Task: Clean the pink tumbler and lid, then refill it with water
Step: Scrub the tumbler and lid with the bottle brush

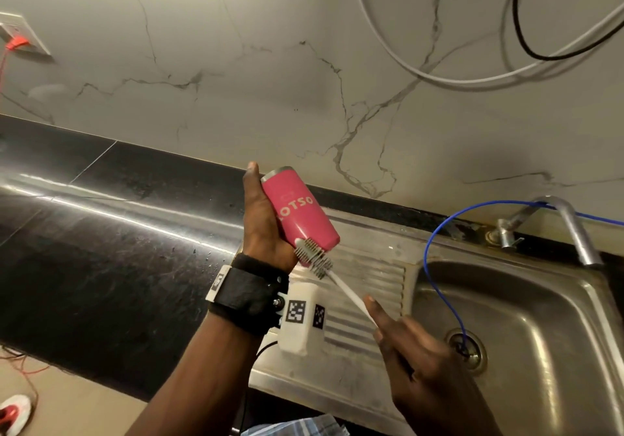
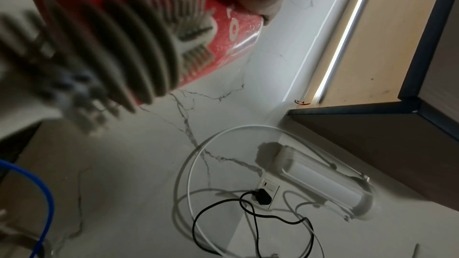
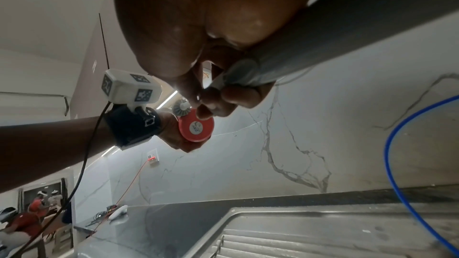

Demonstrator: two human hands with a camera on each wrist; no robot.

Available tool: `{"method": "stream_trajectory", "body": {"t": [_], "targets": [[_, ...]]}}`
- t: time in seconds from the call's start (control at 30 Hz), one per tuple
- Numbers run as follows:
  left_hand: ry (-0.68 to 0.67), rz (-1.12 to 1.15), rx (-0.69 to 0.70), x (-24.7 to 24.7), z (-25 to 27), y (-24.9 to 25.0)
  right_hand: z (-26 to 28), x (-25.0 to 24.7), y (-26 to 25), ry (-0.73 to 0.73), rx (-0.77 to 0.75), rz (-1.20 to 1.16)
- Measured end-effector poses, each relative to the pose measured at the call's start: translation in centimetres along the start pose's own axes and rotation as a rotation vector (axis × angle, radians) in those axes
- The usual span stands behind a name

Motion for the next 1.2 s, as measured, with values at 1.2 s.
{"method": "stream_trajectory", "body": {"t": [1.2], "targets": [[-0.046, -0.013, 0.037, 1.6, 0.8, -0.8, -0.8, -1.9, 0.5, 0.141, 0.037, -0.118]]}}
Point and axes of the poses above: each hand's wrist, its own z-axis away from the middle knuckle, its own x-axis out of the palm, y = z × x, the point moved 10 cm from there along -z, towards the middle knuckle, and after that the axes turned 4 degrees about -y, right-handed, at the moved point
